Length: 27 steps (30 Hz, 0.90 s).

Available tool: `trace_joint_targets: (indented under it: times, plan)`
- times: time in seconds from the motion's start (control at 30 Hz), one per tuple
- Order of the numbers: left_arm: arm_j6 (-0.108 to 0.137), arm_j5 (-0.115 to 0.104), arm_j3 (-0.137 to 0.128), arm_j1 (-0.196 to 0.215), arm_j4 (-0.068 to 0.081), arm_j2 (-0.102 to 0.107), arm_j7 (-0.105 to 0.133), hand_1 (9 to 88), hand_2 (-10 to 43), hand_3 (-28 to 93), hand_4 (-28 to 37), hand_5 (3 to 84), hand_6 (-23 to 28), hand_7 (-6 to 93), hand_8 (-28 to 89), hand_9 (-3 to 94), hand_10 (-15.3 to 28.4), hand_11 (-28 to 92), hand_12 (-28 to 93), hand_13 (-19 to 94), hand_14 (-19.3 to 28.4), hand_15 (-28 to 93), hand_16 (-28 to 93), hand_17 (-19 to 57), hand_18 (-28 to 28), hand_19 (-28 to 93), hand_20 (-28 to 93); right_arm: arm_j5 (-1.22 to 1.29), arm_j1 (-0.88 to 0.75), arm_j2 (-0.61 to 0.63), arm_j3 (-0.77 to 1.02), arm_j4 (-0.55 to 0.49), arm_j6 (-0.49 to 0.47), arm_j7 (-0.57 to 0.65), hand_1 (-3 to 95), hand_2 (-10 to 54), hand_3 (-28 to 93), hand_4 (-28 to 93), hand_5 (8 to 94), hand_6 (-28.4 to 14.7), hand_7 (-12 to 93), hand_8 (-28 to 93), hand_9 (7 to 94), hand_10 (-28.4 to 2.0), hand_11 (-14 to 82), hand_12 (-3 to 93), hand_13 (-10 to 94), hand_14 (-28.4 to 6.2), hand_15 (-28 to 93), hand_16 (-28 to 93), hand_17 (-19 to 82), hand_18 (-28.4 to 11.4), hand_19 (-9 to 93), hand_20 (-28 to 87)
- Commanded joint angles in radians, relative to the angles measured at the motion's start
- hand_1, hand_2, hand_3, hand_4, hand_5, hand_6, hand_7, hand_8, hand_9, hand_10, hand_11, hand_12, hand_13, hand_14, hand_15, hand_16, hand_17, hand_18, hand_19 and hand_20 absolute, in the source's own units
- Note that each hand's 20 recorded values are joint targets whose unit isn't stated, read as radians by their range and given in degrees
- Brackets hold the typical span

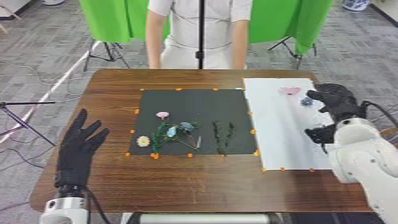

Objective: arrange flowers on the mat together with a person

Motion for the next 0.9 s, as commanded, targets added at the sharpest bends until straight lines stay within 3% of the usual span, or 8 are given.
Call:
trace_joint_targets:
  times: [0.03, 0.2, 0.27, 0.3, 0.43, 0.53, 0.67, 0.9]
  plan:
    - [0.005, -0.001, 0.000, 0.013, -0.004, -0.007, -0.010, 21.0, 4.8, 76, -28.3, 26.0, -1.5, 11.6, -10, 30.4, 14.2, 14, 12, 25, 20.1, 30, -4, -8.8, 25.9, 50, 5, -0.231, 0.188, 0.044, -0.128, 0.094, -0.219, 0.031, 25.8, 3.8, 68, -23, 39.2, 2.1, 14, -11, 42.3, -15.4, 18.6, 16.9, 41, -15.7, 54, 11, 6, -20.0, 54, 29]
    - [-0.004, 0.002, -0.002, 0.009, -0.006, -0.013, -0.004, 21.1, 4.8, 77, -28.3, 25.9, -1.5, 11.7, -10, 30.4, 14.2, 14, 12, 25, 20.2, 30, -4, -8.8, 25.8, 50, 5, -0.255, 0.344, 0.043, -0.286, 0.197, -0.306, 0.034, 25.6, 3.6, 69, -23, 38.5, 2.4, 14, -11, 41.3, -15.0, 17.3, 17.1, 40, -15.2, 52, 11, 6, -20.1, 53, 28]
    - [0.002, 0.001, -0.001, 0.012, -0.005, -0.021, 0.000, 21.1, 4.8, 77, -28.3, 25.9, -1.5, 11.7, -10, 30.4, 14.2, 14, 12, 25, 20.2, 30, -4, -8.8, 25.8, 50, 5, -0.279, 0.394, 0.001, -0.312, 0.243, -0.385, 0.027, 25.6, 3.6, 69, -24, 38.4, 2.5, 14, -11, 41.3, -15.0, 16.9, 17.3, 40, -15.2, 52, 11, 5, -20.2, 53, 28]
    - [0.004, -0.004, -0.002, 0.016, -0.004, -0.020, 0.007, 21.1, 4.7, 77, -28.3, 25.9, -1.5, 11.7, -10, 30.4, 14.2, 14, 12, 25, 20.2, 30, -4, -8.8, 25.8, 50, 5, -0.253, 0.453, -0.008, -0.372, 0.268, -0.377, 0.036, 25.7, 3.6, 69, -24, 38.0, 2.6, 14, -11, 41.1, -15.0, 16.7, 17.4, 40, -15.1, 51, 12, 5, -20.2, 53, 28]
    - [0.001, -0.005, -0.004, 0.011, -0.005, -0.039, -0.008, 21.1, 4.7, 77, -28.3, 25.9, -1.4, 11.6, -10, 30.4, 14.2, 14, 12, 25, 20.2, 30, -4, -8.8, 25.8, 50, 5, -0.308, 0.568, -0.067, -0.491, 0.348, -0.402, 0.082, 25.8, 3.7, 68, -24, 35.7, 2.8, 14, -10, 39.0, -15.1, 14.9, 17.7, 38, -15.1, 49, 12, 5, -20.3, 52, 28]
    - [-0.022, 0.011, 0.000, -0.007, -0.005, -0.046, -0.033, 21.3, 4.8, 77, -28.3, 25.9, -1.5, 11.6, -10, 30.4, 14.2, 14, 12, 25, 20.2, 31, -4, -8.8, 25.9, 50, 5, -0.326, 0.571, -0.073, -0.495, 0.360, -0.438, 0.119, 25.8, 3.8, 68, -24, 35.1, 2.7, 14, -10, 38.4, -15.9, 13.5, 17.7, 38, -15.2, 49, 13, 5, -20.4, 52, 28]
    - [-0.016, 0.010, 0.008, -0.012, -0.004, -0.036, -0.024, 21.3, 4.7, 77, -28.3, 25.9, -1.4, 11.6, -10, 30.3, 14.2, 14, 12, 25, 20.2, 31, -4, -8.8, 25.9, 50, 5, -0.307, 0.592, -0.062, -0.514, 0.384, -0.456, 0.129, 25.6, 3.6, 68, -23, 35.0, 2.7, 14, -10, 38.1, -16.1, 12.9, 17.9, 37, -15.4, 48, 13, 5, -20.8, 52, 28]
    - [-0.018, 0.012, 0.002, -0.001, -0.008, -0.040, -0.028, 21.4, 4.6, 77, -28.3, 25.9, -1.4, 11.6, -10, 30.3, 14.2, 14, 12, 25, 20.2, 31, -4, -8.9, 25.9, 51, 5, -0.306, 0.556, -0.044, -0.497, 0.386, -0.488, 0.169, 26.0, 3.1, 68, -23, 35.9, 2.6, 14, -10, 38.4, -16.4, 12.4, 17.9, 37, -15.8, 48, 13, 5, -21.2, 52, 28]
